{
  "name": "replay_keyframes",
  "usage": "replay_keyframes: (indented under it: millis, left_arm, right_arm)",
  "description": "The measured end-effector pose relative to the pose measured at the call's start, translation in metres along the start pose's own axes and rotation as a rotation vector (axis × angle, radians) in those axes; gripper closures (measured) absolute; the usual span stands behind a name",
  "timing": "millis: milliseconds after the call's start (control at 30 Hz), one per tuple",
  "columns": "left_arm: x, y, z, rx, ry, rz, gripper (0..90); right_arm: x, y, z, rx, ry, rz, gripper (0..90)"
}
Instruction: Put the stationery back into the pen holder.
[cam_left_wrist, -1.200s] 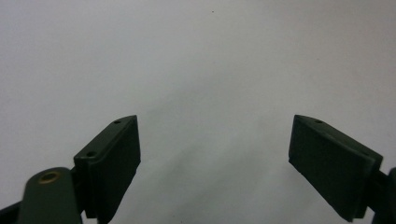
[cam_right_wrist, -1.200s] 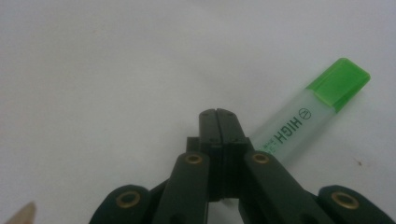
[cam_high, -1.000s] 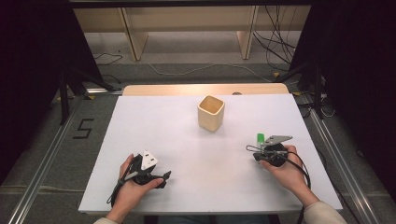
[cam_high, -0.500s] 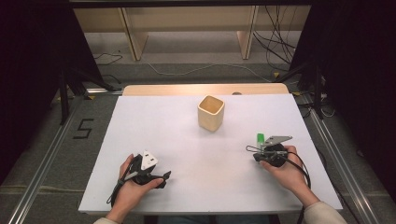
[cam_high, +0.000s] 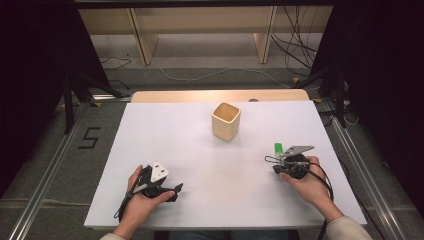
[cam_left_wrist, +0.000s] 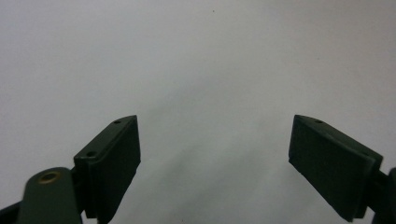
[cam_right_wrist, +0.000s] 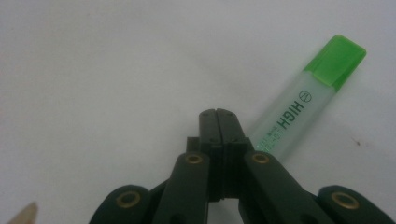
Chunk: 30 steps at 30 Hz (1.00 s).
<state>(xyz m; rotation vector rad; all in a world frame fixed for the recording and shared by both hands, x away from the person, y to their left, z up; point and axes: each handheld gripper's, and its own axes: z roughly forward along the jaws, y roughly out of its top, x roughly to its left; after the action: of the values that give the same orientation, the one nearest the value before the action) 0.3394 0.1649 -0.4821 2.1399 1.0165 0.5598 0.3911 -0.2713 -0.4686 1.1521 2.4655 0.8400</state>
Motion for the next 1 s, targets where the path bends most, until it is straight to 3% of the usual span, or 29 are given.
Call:
replay_keyframes:
  millis: [33,1000]
  left_arm:
    - [0.000,0.000,0.000,0.000,0.000,0.000,16.5]
    - [0.001,-0.001,-0.001,-0.006,0.004,-0.005,16.5]
  right_arm:
    - [0.000,0.000,-0.001,0.009,0.000,0.019,90.0]
    - [-0.012,-0.008,-0.011,0.067,-0.029,0.064,90.0]
